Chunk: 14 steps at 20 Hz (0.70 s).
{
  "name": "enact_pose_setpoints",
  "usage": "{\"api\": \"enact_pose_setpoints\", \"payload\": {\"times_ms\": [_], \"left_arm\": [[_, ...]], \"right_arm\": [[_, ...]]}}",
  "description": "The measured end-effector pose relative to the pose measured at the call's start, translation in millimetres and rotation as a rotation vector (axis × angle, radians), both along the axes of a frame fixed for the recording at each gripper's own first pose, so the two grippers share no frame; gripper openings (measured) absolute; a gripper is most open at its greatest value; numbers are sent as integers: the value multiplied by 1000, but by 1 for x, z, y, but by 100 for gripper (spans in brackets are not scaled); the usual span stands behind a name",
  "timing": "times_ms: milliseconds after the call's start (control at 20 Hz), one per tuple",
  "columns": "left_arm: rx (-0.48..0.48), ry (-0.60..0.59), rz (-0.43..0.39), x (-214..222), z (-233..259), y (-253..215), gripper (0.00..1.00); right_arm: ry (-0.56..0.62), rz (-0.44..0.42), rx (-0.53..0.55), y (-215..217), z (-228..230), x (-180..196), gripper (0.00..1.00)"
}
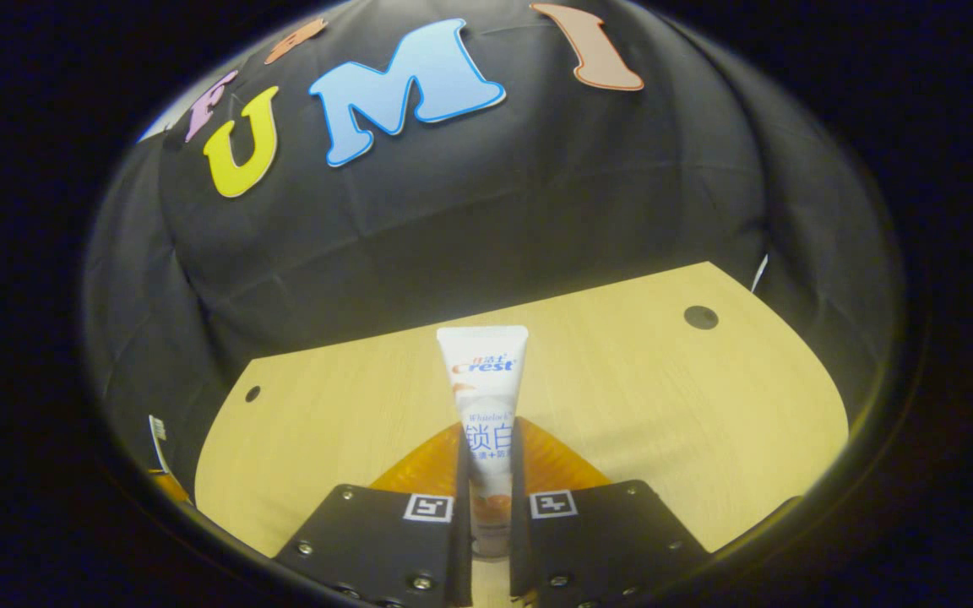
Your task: Put the toothbrush and toothpaste on the desktop into the cup, then pick up the cup and place it on the coaster on the desktop.
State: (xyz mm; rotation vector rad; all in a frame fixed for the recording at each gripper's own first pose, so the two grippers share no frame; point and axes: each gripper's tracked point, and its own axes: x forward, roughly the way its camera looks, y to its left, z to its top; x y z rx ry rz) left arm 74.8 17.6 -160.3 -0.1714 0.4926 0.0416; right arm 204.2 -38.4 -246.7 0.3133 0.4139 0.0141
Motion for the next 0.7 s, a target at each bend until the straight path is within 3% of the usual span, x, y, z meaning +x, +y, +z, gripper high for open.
{"api": "enact_pose_setpoints", "payload": {"times_ms": [100,350,400,500,700], "left_arm": [[-9,-6,0,-2,2,-2,10],[-23,-41,1,-7,11,-7,10],[-27,-47,1,-8,12,-7,10],[-39,-63,-6,-11,16,-10,10],[-44,-106,-38,-14,30,-19,10]], "right_arm": [[6,15,-7,4,1,-6,25],[30,50,-32,13,-6,-25,30],[33,66,-23,16,-5,-30,34],[22,68,-29,18,-2,-34,52],[-36,47,-24,8,28,-51,58]]}}
